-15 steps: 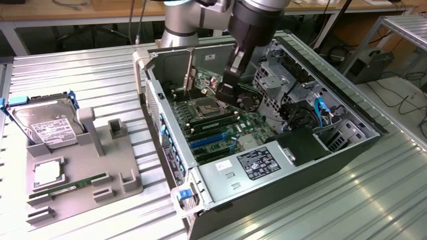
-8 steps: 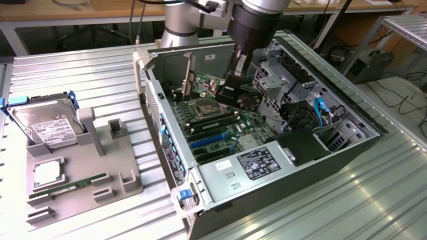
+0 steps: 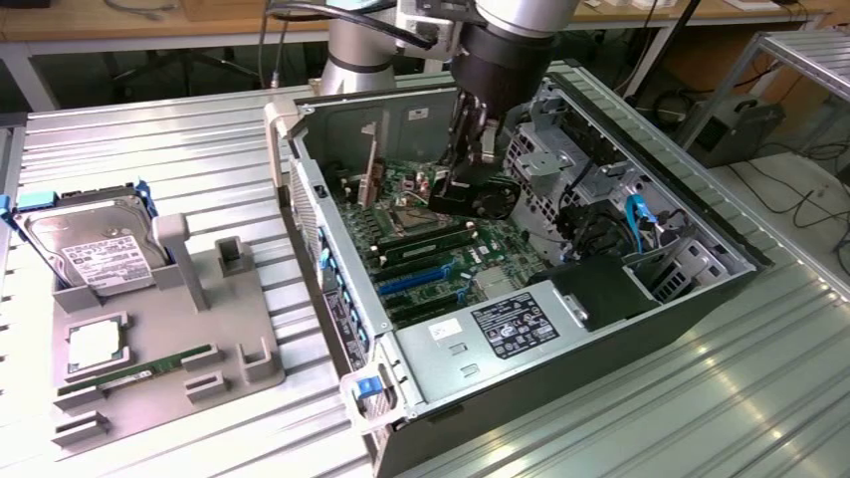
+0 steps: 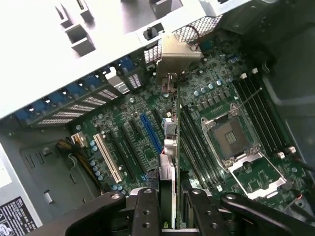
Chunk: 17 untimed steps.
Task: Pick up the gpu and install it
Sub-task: 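Insert the gpu into the slot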
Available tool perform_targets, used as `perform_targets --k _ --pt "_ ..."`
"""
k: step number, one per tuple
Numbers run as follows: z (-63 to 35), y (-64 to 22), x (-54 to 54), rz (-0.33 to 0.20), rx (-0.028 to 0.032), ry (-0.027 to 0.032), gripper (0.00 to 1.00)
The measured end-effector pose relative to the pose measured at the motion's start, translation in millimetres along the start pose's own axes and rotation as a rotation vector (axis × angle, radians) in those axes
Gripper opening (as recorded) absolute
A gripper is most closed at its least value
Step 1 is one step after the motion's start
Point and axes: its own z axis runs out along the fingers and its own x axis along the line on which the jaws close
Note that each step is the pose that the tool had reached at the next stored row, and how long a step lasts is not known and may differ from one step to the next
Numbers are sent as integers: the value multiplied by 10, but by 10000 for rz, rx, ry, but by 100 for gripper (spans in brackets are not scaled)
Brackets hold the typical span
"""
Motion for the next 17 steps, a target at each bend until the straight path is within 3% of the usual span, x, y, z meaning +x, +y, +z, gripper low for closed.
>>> perform_targets --k 7,8,17 --pt "55 -4 0 -1507 0 104 26" --pt "71 -5 0 -1924 1 132 26" --pt "133 -9 0 -3668 6 249 26"
